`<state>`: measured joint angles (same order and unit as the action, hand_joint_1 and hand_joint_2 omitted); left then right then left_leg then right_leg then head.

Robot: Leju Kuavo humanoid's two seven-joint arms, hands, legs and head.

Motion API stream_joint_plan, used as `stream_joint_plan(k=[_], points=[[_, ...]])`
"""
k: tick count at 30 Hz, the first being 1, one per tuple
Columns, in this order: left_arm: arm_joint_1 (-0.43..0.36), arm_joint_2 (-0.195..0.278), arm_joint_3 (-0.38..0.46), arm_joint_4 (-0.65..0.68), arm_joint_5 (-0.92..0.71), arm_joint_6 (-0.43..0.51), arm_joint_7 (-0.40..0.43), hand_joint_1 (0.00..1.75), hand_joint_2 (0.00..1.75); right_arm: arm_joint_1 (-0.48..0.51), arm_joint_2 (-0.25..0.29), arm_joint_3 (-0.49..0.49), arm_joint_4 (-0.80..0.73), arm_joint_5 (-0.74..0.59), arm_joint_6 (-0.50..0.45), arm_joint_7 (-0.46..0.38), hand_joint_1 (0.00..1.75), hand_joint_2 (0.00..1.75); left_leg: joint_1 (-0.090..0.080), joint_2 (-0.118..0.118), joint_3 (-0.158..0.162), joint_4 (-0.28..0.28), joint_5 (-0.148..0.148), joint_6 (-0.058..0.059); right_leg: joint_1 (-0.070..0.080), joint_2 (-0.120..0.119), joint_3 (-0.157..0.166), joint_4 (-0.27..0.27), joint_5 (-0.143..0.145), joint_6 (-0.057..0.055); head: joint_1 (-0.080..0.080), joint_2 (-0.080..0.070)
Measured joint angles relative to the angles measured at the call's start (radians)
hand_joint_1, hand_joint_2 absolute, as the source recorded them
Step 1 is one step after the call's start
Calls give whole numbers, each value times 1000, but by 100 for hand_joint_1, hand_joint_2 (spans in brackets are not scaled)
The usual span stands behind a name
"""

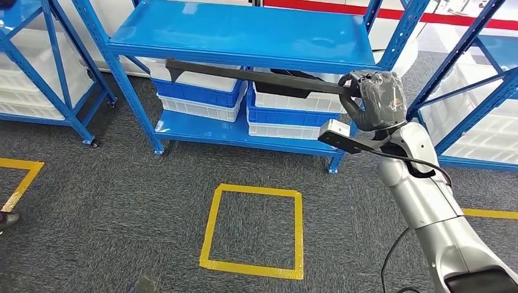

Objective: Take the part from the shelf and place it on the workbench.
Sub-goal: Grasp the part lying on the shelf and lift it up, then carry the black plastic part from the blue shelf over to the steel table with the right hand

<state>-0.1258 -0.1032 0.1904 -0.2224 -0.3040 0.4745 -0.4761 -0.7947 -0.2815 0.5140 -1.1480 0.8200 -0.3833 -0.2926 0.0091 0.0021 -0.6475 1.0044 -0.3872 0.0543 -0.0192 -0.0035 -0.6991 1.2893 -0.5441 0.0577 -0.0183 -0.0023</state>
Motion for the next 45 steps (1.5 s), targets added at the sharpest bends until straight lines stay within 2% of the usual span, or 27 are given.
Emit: stream_joint_plan(k=[2,4,6,8,9,12,13,14,16,18,20,22,24,26,28,29,30,31,33,34,36,38,39,41,43,44,45], points=[[0,-1,0,0,0,0,0,0,0,1,-2,-2,-2,1,0,0,162,175,0,0,-24,1,20,-6,0,0,92,-109,34,8,0,0],[-1,-1,0,0,0,0,0,0,0,-3,-2,-7,-8,3,0,0,162,175,-3,0,-39,1,41,-16,7,1,185,-247,30,-4,-1,0],[0,-1,0,0,0,0,1,0,0,-7,-3,-11,-12,3,1,0,162,175,-5,0,-44,-4,61,-29,18,3,212,-307,23,-20,-2,0],[2,0,0,0,0,0,2,0,0,-9,-2,-11,-12,3,4,0,162,175,-2,-3,-52,-4,63,-41,9,2,199,-308,40,-38,-2,0],[3,0,0,0,0,0,2,0,0,-10,-1,-11,-12,4,5,1,162,175,0,-4,-61,15,38,-47,3,0,194,-309,51,-51,-4,0],[4,0,0,0,1,0,2,0,0,-11,5,-10,-12,5,7,1,162,175,7,-6,-113,192,-105,-65,1,-4,166,-309,84,-75,-9,0],[5,0,0,0,1,1,2,0,0,-11,7,-9,-11,6,7,1,162,175,9,-6,-125,255,-134,-70,2,-4,154,-308,92,-75,-8,0],[5,0,0,0,2,1,2,0,0,-10,8,-9,-10,6,7,1,162,175,11,-5,-124,290,-141,-74,3,-4,143,-307,100,-74,-9,0],[4,1,0,0,2,2,2,0,0,-10,10,-9,-8,6,7,1,162,175,16,-5,-63,241,-108,-76,3,-3,123,-303,113,-67,-9,0],[3,1,0,0,2,3,2,0,0,-11,10,-11,-7,6,6,1,162,175,18,-6,39,99,-85,-72,4,-3,107,-295,122,-58,-9,0],[2,2,0,0,1,5,2,0,0,-13,9,-14,-6,6,6,1,162,175,14,-8,89,17,-88,-61,7,-4,97,-292,131,-45,-8,0],[3,1,0,0,0,6,3,0,0,-14,8,-16,-6,6,5,1,162,175,8,-8,87,7,-81,-46,9,-5,92,-294,143,-28,-6,0],[2,0,0,0,0,6,4,0,0,-13,6,-17,-6,6,4,0,162,175,8,-4,80,-4,-63,-25,9,-3,77,-276,128,-21,-5,0],[0,0,0,0,-1,6,6,0,0,-12,2,-18,-5,6,4,0,162,175,10,0,66,-11,-44,-9,5,-1,39,-185,63,-27,-1,0],[-1,0,0,0,-1,6,7,0,0,-9,1,-18,-3,6,4,0,162,175,9,1,44,-10,-28,-5,4,1,-5,-49,-5,-27,2,0],[-1,0,0,0,-1,6,6,0,0,-7,0,-18,-2,6,4,0,162,175,9,2,33,-10,-20,-6,2,1,-13,-6,-20,-21,3,0],[-1,-1,0,0,-1,6,7,0,0,-4,-1,-18,-1,6,4,0,162,175,9,2,22,-9,-12,-8,0,1,-2,-1,-17,-12,3,0],[-1,-2,0,0,-1,6,7,0,0,-2,-1,-18,-1,6,4,-1,162,175,11,2,13,-8,-4,-12,-3,0,28,-34,-1,0,3,0],[-1,-2,0,0,-3,6,7,0,0,-2,-2,-18,0,7,4,-1,162,175,11,2,-5,-2,7,-22,-9,0,121,-172,35,17,4,0],[-2,-2,0,0,-4,6,7,0,0,-3,-2,-18,-1,7,4,-1,162,175,11,2,-13,1,12,-29,-7,1,158,-231,42,17,4,0],[-3,-2,0,0,-8,6,8,0,0,-4,-4,-19,-2,6,4,-1,162,175,6,1,-23,4,26,-40,1,4,184,-283,40,6,4,0],[-2,-1,0,0,-11,6,10,0,0,0,-7,-20,-3,6,4,-1,162,175,5,0,-30,4,36,-48,-2,4,170,-283,49,-11,3,0],[-2,0,0,1,-11,6,11,0,0,2,-8,-20,-3,6,4,-1,162,175,6,0,-36,12,25,-52,-5,3,165,-282,55,-22,2,0],[-1,1,0,1,-12,6,12,0,0,4,-8,-20,-3,7,4,-1,162,175,9,-1,-65,91,-50,-59,-9,1,151,-282,71,-47,1,0],[-1,1,0,1,-14,6,13,0,0,8,-8,-20,-3,7,4,-1,162,175,10,-1,-105,237,-143,-64,-3,1,135,-281,86,-62,0,0],[-2,1,0,1,-14,6,13,0,0,10,-9,-20,-3,7,4,-1,162,175,10,-1,-115,293,-165,-64,0,1,127,-280,92,-64,0,0],[-2,1,0,1,-15,6,13,0,0,13,-10,-20,-3,7,4,-1,162,175,10,-1,-108,312,-167,-62,2,1,120,-280,98,-64,0,0]])
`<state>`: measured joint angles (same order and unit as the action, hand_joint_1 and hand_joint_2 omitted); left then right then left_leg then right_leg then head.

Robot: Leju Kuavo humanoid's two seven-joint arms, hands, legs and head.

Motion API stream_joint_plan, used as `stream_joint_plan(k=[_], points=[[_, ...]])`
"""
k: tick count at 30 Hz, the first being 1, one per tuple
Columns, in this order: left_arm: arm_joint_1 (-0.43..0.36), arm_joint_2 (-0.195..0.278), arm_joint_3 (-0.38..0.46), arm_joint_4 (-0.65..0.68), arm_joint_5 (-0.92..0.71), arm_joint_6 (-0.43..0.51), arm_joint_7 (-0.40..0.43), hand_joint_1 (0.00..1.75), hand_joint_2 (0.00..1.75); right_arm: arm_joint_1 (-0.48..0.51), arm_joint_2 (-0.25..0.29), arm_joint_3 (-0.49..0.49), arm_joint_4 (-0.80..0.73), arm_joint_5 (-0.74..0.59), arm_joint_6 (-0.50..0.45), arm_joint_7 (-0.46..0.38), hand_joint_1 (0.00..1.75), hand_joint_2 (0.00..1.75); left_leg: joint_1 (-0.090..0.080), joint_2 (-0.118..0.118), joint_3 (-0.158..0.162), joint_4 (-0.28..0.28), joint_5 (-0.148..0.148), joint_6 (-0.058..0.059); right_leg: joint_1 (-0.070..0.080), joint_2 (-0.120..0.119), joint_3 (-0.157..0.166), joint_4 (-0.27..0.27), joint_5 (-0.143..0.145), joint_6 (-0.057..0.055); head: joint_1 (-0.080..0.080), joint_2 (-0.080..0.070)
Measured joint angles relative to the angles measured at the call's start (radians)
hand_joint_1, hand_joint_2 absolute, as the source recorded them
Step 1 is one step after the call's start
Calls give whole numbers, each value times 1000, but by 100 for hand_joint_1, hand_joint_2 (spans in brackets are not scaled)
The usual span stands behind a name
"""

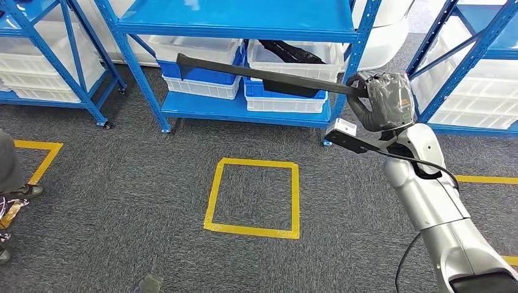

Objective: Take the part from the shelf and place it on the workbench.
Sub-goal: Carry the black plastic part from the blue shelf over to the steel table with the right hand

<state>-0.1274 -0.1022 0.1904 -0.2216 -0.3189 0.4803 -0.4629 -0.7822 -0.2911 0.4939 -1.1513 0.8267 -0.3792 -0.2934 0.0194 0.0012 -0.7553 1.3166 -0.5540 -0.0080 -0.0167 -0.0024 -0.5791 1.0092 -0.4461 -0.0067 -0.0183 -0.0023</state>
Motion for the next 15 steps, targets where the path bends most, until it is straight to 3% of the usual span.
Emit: stream_joint_plan(k=[1,4,6,9,11,13,14,15], points=[[0,0,0,0,0,0,0,0,0,2,-1,0,0,0,0,0,162,175,0,0,26,-21,15,3,2,0,-6,0,6,1,0,0],[-2,2,0,0,-1,0,1,0,0,3,-5,-6,-2,0,0,0,162,175,-4,-5,166,-218,66,24,7,2,-18,2,18,10,0,0],[-4,3,0,0,-1,0,-1,0,0,1,-7,-12,-3,0,0,0,162,175,-11,-9,208,-288,69,34,8,0,-23,2,28,23,1,0],[-5,1,0,0,1,0,-5,0,0,-1,-11,-16,-4,0,0,0,162,175,-13,-5,203,-307,91,49,8,0,-36,9,30,41,1,0],[-7,0,0,0,2,0,-8,0,0,-4,-15,-19,-4,0,1,-1,162,175,-9,0,187,-319,115,62,8,1,-68,75,-25,38,4,0],[-8,1,0,0,2,0,-8,0,0,-5,-18,-20,-4,1,1,-1,162,175,-11,1,162,-319,134,67,5,1,-112,202,-100,33,7,0],[-8,1,0,0,2,0,-8,0,0,-5,-19,-20,-4,1,2,-1,162,175,-11,2,150,-319,144,66,3,1,-125,257,-121,37,7,0],[-8,1,0,0,2,0,-8,0,0,-4,-19,-20,-4,2,2,-1,162,175,-11,2,137,-318,153,65,1,1,-123,283,-123,45,7,0]])
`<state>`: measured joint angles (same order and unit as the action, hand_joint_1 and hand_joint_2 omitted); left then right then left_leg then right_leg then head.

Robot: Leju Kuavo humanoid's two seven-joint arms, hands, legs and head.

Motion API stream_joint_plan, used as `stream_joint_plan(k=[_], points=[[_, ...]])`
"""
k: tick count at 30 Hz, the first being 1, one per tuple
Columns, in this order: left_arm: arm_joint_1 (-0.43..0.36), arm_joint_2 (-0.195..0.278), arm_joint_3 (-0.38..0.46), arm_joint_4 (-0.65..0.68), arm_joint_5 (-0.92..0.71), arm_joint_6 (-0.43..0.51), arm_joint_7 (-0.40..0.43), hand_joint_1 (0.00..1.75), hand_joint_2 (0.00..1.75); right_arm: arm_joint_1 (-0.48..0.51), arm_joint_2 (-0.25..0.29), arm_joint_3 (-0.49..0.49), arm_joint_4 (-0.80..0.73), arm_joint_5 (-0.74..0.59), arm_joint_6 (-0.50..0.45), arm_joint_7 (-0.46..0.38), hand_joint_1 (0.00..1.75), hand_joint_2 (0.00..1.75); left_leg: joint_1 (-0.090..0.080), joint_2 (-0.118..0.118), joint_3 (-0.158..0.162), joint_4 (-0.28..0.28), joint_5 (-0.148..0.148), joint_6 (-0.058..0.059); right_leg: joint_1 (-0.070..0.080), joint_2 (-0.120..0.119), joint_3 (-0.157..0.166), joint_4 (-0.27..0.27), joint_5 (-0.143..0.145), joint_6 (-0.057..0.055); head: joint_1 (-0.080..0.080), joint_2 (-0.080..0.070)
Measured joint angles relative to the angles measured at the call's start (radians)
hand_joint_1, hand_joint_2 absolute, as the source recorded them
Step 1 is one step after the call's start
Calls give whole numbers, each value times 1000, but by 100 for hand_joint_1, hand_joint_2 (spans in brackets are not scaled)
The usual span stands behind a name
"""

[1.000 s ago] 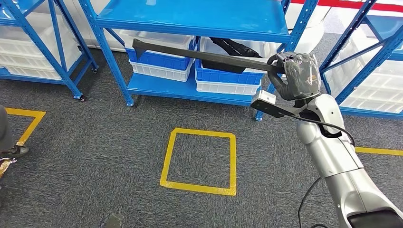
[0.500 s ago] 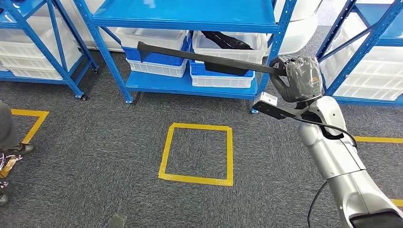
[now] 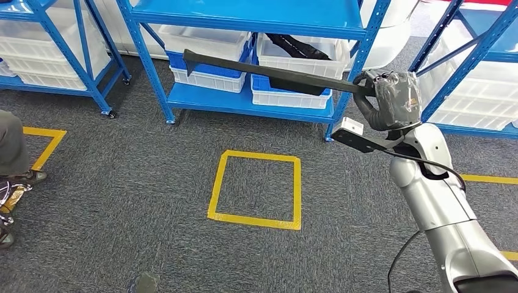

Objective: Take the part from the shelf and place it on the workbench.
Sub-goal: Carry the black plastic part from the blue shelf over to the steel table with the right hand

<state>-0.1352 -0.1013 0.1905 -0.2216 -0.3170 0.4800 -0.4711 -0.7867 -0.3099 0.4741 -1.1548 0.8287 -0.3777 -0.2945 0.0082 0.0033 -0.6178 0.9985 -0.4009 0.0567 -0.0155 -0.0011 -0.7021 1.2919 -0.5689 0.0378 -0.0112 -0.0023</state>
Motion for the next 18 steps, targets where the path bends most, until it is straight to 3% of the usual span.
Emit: stream_joint_plan(k=[1,3,5,6,7,8,10,12,13,14,15,16,18], points=[[0,0,0,0,0,-1,0,0,0,0,0,0,0,2,0,0,162,175,0,0,-12,1,9,-3,-2,0,20,-10,14,11,0,0],[0,-1,0,0,0,-2,0,0,0,-2,1,0,0,5,0,0,162,175,2,0,-35,7,25,-11,-9,-1,105,-128,55,29,0,0],[0,-1,0,0,0,-3,0,0,0,-4,3,0,0,7,0,0,162,175,0,-1,-52,12,40,-23,-3,1,182,-252,61,25,0,0],[0,0,0,0,0,-3,0,0,0,-5,4,0,-1,8,-1,0,162,175,-1,-1,-58,13,49,-29,2,2,196,-281,56,17,0,0],[1,0,0,0,0,-3,-1,0,0,-5,4,0,-1,9,-1,0,162,175,-3,-2,-62,12,59,-34,9,4,197,-287,57,8,-2,0],[1,0,0,0,0,-3,-1,0,0,-4,6,1,-1,10,-1,0,162,175,-3,-3,-65,11,66,-38,5,3,186,-283,64,-1,-2,0],[3,2,0,0,1,-3,-1,0,0,-3,9,4,0,11,-1,0,162,175,-1,-6,-83,34,39,-47,-5,-1,169,-282,81,-24,-5,0],[4,2,0,1,2,-3,-3,0,0,-4,12,5,0,12,-2,0,162,175,2,-6,-113,125,-53,-55,-9,-3,149,-281,102,-43,-6,0],[4,2,0,1,2,-3,-3,0,0,-4,13,5,0,13,-2,0,162,175,2,-6,-131,195,-102,-59,-8,-4,135,-281,113,-49,-7,0],[5,2,0,1,2,-3,-4,0,0,-3,13,5,0,13,-2,0,162,175,3,-6,-143,259,-134,-61,-6,-4,122,-281,124,-50,-7,0],[5,2,0,1,2,-3,-4,0,0,-3,14,5,0,13,-2,0,162,175,3,-6,-145,304,-144,-62,-5,-4,108,-281,135,-50,-7,0],[5,2,0,1,2,-3,-4,0,0,-2,14,5,0,13,-2,0,162,175,3,-6,-133,318,-133,-61,-4,-3,95,-280,145,-49,-7,0],[5,2,0,1,3,-3,-5,0,0,-2,14,5,0,13,-2,-1,162,175,3,-6,-52,237,-88,-55,-4,-2,74,-280,164,-43,-8,0]])
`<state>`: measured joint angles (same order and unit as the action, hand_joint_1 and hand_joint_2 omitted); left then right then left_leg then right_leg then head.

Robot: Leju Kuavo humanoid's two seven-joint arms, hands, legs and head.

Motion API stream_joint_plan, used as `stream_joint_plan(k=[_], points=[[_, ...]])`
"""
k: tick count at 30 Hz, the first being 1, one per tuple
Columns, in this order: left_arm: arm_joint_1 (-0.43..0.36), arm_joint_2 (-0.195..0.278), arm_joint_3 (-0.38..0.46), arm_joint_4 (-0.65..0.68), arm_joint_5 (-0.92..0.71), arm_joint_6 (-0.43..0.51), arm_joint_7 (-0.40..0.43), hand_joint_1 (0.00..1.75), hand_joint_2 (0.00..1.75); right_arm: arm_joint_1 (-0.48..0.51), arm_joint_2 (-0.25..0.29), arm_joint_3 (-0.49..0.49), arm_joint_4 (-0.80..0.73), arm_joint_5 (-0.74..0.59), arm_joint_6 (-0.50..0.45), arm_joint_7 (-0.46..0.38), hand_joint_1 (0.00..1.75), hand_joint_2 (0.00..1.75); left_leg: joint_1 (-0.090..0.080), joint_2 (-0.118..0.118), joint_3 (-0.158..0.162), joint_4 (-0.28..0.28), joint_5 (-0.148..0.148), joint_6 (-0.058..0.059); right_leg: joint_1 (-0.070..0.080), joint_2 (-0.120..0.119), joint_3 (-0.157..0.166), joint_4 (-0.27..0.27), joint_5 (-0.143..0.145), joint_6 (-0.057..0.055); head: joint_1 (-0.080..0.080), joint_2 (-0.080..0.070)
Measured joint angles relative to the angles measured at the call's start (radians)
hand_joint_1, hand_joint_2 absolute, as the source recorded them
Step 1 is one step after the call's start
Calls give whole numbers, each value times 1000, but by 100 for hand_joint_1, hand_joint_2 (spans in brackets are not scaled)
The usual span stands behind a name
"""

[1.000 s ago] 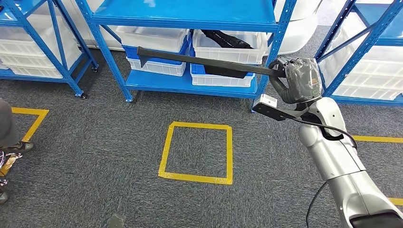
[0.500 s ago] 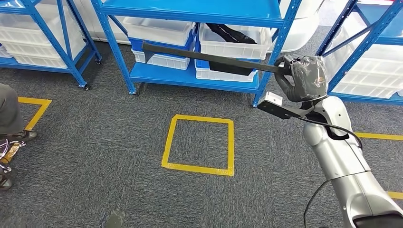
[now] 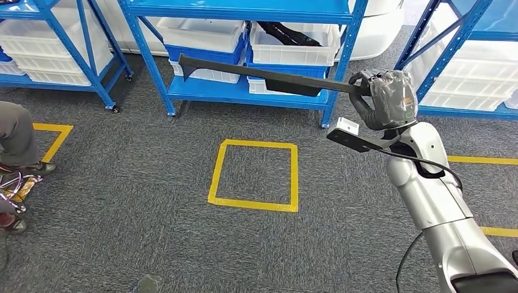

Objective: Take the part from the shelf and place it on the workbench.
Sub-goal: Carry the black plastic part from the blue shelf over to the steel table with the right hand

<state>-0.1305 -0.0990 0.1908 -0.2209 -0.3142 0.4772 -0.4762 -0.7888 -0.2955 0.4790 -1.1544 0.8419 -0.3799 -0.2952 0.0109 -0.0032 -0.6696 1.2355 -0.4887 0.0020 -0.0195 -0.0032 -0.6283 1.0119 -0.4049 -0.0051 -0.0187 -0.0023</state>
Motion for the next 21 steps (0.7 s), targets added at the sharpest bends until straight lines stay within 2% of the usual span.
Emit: stream_joint_plan(k=[2,3,4,6,7,8,9,11,12,13,14,15,16,17,18,19,20,21], points=[[-1,1,0,0,1,0,-2,0,0,-2,0,-1,0,0,0,-1,162,175,-3,-2,104,-140,1,9,3,1,-13,1,16,10,1,0],[-2,1,1,0,1,1,-4,0,0,-4,0,-2,0,0,0,-2,162,175,-6,-2,133,-187,-10,13,5,0,-17,1,23,17,1,0],[-2,1,1,0,2,2,-5,0,0,-5,0,-3,0,-1,0,-3,162,175,-10,-3,145,-213,-19,18,6,-1,-19,-1,31,25,2,0],[-1,-1,1,0,5,3,-7,0,0,-8,1,-4,1,-2,-1,-6,162,175,-13,1,139,-227,-6,33,8,-2,-24,-5,43,40,2,0],[-1,-1,2,0,7,4,-8,0,0,-8,2,-4,1,-2,-1,-7,162,175,-12,2,133,-232,7,42,9,-1,-33,5,32,42,2,0],[-1,-2,2,0,9,4,-9,0,0,-9,2,-4,2,-2,0,-8,162,175,-10,4,124,-238,20,51,9,0,-47,33,6,40,5,0],[-1,-2,2,0,10,4,-9,0,0,-10,2,-4,2,-2,0,-8,162,175,-9,6,113,-240,33,57,7,0,-67,83,-35,36,7,0],[-1,-1,3,0,11,5,-10,0,0,-10,2,-4,5,-2,0,-8,162,175,-10,6,82,-239,57,62,6,1,-105,218,-112,34,10,0],[0,-1,3,0,11,5,-10,0,0,-9,2,-4,6,-3,0,-8,162,175,-11,6,67,-239,69,61,6,1,-111,268,-127,39,10,0],[0,-2,3,0,11,5,-10,0,0,-8,2,-4,8,-3,0,-8,162,175,-11,6,52,-238,79,60,6,1,-102,288,-125,47,10,0],[0,-2,3,0,11,4,-10,0,0,-7,2,-4,8,-3,0,-8,162,175,-11,6,39,-238,90,58,6,0,-73,268,-108,55,11,0],[1,-2,3,0,11,4,-10,0,0,-8,2,-4,9,-3,0,-8,162,175,-11,6,27,-237,100,55,5,0,-27,213,-88,60,10,0],[1,-3,3,0,11,4,-10,0,0,-9,2,-4,9,-3,0,-8,162,175,-11,6,18,-236,108,51,6,0,27,137,-82,59,11,0],[1,-3,3,0,11,4,-10,0,0,-11,3,-4,9,-2,0,-9,162,175,-12,6,11,-236,117,46,10,0,79,62,-85,54,10,0],[1,-3,4,0,10,5,-10,0,0,-13,3,-4,9,-2,0,-9,162,175,-13,6,6,-236,125,40,14,1,111,8,-94,45,10,0],[1,-3,4,0,10,5,-10,0,0,-15,4,-4,10,-2,0,-10,162,175,-13,6,3,-236,133,34,19,1,125,-22,-103,36,10,0],[1,-3,5,0,10,5,-10,0,0,-16,4,-5,10,-1,0,-10,162,175,-13,6,1,-238,141,28,23,2,125,-30,-102,28,10,0],[2,-3,6,0,10,5,-10,0,0,-17,5,-4,11,-1,0,-11,162,175,-12,5,-2,-237,144,22,17,1,119,-30,-95,19,11,0]])
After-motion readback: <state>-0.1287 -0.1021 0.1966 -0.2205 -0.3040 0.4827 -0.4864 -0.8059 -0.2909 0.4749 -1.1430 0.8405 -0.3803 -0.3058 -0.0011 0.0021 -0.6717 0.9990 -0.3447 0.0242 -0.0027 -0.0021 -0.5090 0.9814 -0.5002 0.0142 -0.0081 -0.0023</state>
